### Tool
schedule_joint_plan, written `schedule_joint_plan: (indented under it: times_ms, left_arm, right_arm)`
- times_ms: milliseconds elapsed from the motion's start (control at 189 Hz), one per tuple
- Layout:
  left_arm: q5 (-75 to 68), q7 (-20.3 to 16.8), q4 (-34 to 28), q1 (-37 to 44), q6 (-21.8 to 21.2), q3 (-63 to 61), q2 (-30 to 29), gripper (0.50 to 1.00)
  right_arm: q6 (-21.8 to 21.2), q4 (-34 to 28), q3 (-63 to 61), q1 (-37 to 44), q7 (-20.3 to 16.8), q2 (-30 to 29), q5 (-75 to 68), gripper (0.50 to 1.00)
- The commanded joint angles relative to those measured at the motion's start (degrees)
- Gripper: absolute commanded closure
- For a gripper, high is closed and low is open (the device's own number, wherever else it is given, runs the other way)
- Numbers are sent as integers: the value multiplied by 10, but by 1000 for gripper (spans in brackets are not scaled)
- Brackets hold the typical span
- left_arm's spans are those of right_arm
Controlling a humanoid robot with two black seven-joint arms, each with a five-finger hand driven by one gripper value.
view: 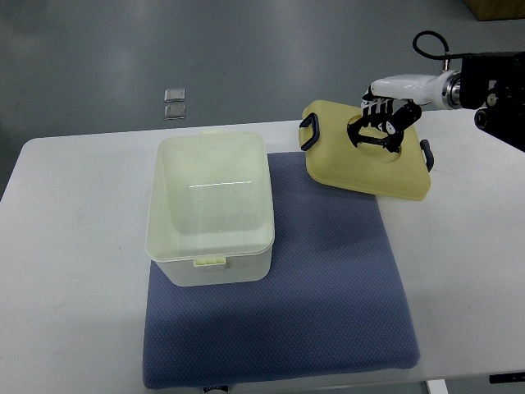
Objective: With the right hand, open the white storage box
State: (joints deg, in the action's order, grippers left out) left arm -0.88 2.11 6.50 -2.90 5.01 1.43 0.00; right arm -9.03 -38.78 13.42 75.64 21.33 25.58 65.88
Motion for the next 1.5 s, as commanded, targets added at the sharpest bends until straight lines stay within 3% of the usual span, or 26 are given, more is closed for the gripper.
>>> schedule_joint_plan:
  times_ms: [0, 740, 772, 783, 788, 793, 799, 814, 857, 1275, 1497]
  left_arm:
    - [0, 0, 0, 0, 0, 0, 0, 500]
    - [0, 0, 0, 0, 0, 0, 0, 500]
    - [0, 0, 0, 0, 0, 0, 0, 500]
    - [0, 0, 0, 0, 0, 0, 0, 500]
    - [0, 0, 0, 0, 0, 0, 0, 500]
    - [0, 0, 0, 0, 0, 0, 0, 500]
    - [0, 0, 0, 0, 0, 0, 0, 500]
    - [0, 0, 0, 0, 0, 0, 0, 500]
    - [0, -1, 0, 0, 0, 0, 0, 500]
    - [0, 0, 0, 0, 0, 0, 0, 500]
    - [0, 0, 0, 0, 0, 0, 0, 500]
  right_arm:
    - [0, 0, 2, -10, 0, -12, 2, 1000]
    - [1, 6, 2, -59, 8, -51, 4, 1000]
    - [1, 6, 1, -59, 13, -50, 4, 922]
    - [1, 6, 0, -58, 15, -49, 4, 847]
    - [1, 6, 0, -58, 15, -49, 4, 846]
    - [1, 6, -1, -58, 17, -49, 4, 808]
    - [1, 6, -1, -58, 17, -49, 4, 807]
    - [1, 6, -1, -58, 19, -48, 4, 742]
    - [1, 6, -2, -57, 20, -45, 4, 687]
    - [3, 6, -8, -13, 20, -14, -5, 679]
    - [9, 23, -119, -19, 13, -12, -111, 679]
